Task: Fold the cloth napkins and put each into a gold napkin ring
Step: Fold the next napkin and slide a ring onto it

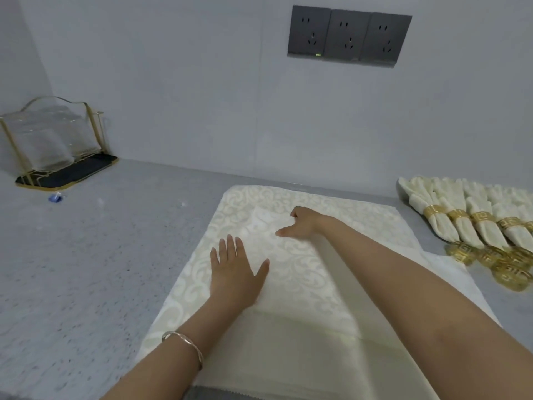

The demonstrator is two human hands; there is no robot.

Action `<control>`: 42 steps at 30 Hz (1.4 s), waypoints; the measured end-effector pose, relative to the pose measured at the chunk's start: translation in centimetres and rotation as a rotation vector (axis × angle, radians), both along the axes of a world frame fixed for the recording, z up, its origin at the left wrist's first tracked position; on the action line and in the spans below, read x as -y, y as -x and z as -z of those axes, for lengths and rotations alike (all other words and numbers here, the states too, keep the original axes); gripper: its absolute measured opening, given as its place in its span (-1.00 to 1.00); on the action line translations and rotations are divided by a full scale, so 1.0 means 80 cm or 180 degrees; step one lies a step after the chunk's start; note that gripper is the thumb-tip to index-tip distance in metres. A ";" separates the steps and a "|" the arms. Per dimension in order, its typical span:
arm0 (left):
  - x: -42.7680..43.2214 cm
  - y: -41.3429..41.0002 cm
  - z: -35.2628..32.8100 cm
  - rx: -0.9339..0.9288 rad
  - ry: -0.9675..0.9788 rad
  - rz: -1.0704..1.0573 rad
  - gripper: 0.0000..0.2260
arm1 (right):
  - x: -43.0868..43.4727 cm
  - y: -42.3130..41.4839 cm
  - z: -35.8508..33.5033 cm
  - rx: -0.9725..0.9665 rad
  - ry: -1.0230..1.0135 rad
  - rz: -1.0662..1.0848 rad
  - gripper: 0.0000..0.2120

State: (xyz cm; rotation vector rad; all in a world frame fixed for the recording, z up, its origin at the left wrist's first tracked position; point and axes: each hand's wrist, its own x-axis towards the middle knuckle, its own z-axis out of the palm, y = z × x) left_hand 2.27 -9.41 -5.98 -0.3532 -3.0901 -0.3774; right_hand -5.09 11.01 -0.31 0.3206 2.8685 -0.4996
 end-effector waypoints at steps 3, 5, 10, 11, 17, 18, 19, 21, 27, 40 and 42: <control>0.000 0.000 -0.001 -0.0026 -0.0036 0.0012 -0.26 | 0.020 0.011 0.007 -0.0343 0.0505 -0.0217 -0.47; 0.000 0.000 0.000 -0.0037 -0.0076 -0.0005 -0.25 | 0.035 0.012 0.010 -0.0812 0.0966 -0.0365 -0.81; 0.003 0.003 0.003 -0.0112 -0.0502 -0.0059 -0.27 | 0.052 -0.012 -0.009 -0.1539 0.1129 -0.0725 -0.88; 0.004 0.002 0.001 -0.0162 -0.0855 -0.0056 -0.31 | 0.050 -0.022 -0.014 -0.1616 0.1073 -0.0783 -0.88; 0.038 -0.012 -0.044 0.0351 -0.2812 0.0336 -0.54 | 0.031 -0.128 -0.024 -0.1707 0.0916 -0.0951 -0.89; 0.047 -0.014 -0.048 0.0432 -0.2655 0.0559 -0.56 | 0.027 -0.148 -0.021 -0.1686 0.0894 -0.0957 -0.87; 0.054 -0.019 -0.050 0.0515 -0.2398 0.0751 -0.56 | 0.024 -0.167 -0.017 -0.1676 0.0868 -0.0978 -0.85; 0.061 -0.025 -0.046 0.0585 -0.1645 0.1010 -0.56 | 0.014 -0.198 -0.007 -0.1655 0.0841 -0.1053 -0.83; 0.049 -0.063 -0.024 0.0361 -0.0142 0.1054 -0.55 | -0.010 -0.256 0.020 -0.1515 0.0929 -0.0900 -0.80; 0.037 -0.081 -0.019 0.0402 0.0369 0.0988 -0.52 | -0.019 -0.280 0.039 -0.1249 0.0341 -0.0974 -0.72; 0.036 -0.081 -0.022 0.0507 0.0407 0.0981 -0.51 | -0.017 -0.285 0.038 -0.1241 0.0152 -0.1021 -0.60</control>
